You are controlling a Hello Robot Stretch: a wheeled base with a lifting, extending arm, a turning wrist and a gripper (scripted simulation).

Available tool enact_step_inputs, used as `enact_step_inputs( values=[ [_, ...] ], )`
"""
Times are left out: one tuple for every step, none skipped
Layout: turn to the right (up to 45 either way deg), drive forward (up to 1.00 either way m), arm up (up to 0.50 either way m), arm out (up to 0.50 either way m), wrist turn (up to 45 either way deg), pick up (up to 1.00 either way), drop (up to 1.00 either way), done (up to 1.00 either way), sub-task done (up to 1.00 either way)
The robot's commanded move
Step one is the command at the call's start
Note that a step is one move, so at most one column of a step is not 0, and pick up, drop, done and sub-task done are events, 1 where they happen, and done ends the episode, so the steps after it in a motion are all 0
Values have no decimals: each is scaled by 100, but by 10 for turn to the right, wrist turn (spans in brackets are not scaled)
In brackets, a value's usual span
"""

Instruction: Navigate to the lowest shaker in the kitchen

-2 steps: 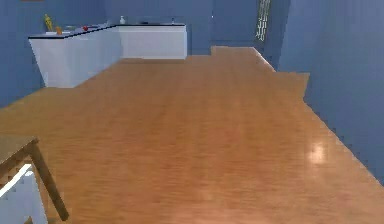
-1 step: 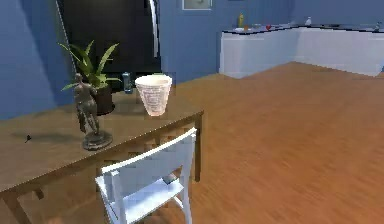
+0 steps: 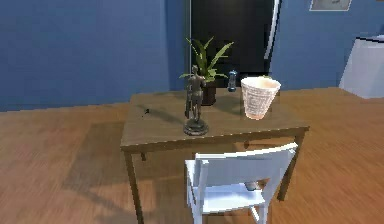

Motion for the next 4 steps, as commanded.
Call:
enact_step_inputs(
  values=[
    [0, 10, 0, 0, 0, 0, 0, 0, 0],
    [450, 0, 0, 0, 0, 0, 0, 0, 0],
    [240, 0, 0, 0, 0, 0, 0, 0, 0],
    [0, 90, 0, 0, 0, 0, 0, 0, 0]
  ],
)
